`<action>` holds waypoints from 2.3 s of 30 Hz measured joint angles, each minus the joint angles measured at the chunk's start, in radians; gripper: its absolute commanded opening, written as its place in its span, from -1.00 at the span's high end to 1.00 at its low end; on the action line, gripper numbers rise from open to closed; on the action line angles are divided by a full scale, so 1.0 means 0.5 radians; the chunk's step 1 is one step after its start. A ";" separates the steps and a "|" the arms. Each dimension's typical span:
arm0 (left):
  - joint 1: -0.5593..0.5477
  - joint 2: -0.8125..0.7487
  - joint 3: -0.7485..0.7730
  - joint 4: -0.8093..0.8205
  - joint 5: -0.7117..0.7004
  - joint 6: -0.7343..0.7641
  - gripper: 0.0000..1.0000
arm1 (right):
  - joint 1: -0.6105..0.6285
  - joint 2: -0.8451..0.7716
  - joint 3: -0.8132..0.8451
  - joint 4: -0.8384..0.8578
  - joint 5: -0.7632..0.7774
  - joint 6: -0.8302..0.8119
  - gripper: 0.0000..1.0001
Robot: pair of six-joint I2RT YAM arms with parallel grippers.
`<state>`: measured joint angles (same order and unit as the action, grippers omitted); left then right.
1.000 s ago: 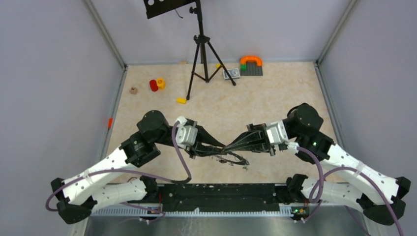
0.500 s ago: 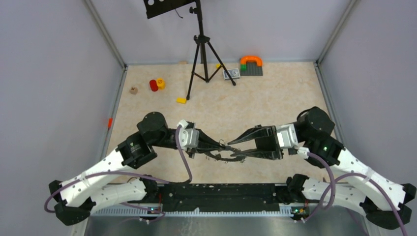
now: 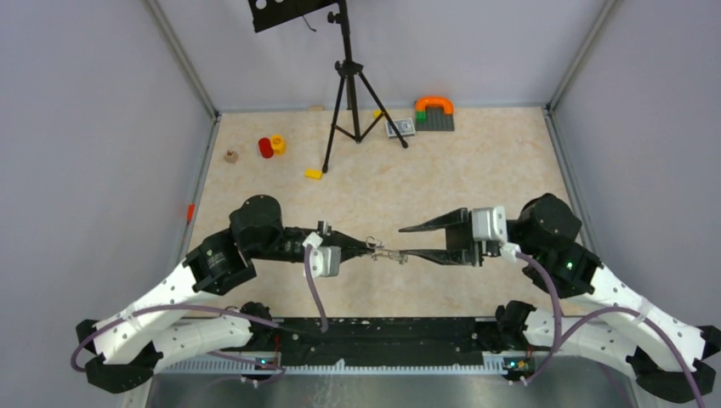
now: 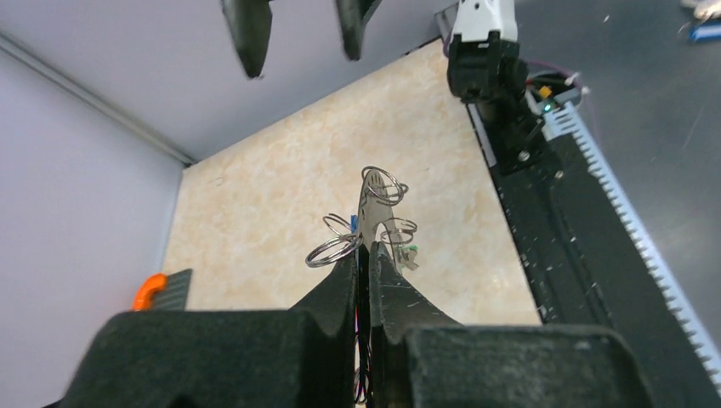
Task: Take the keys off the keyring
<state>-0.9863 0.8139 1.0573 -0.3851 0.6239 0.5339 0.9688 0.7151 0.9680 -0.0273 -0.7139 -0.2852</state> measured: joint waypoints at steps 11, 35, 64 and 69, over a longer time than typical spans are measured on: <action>-0.001 -0.041 0.003 -0.259 -0.219 0.658 1.00 | 0.000 0.091 -0.023 -0.101 0.497 0.285 0.23; 0.000 0.009 0.005 -0.420 -0.465 0.996 1.00 | -0.507 0.570 0.308 -0.564 0.601 0.726 -0.30; 0.000 -0.092 -0.021 -0.420 -0.439 0.874 1.00 | -0.547 0.803 0.542 -1.329 1.360 1.122 -0.90; 0.000 -0.088 -0.021 -0.394 -0.423 0.890 1.00 | -0.547 0.659 0.464 -1.202 1.226 0.967 -0.91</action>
<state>-0.9863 0.7700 1.0470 -0.5823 0.4122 0.9787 0.6952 1.0447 1.1999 -0.6281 -0.1009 0.1986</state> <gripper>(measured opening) 0.023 0.951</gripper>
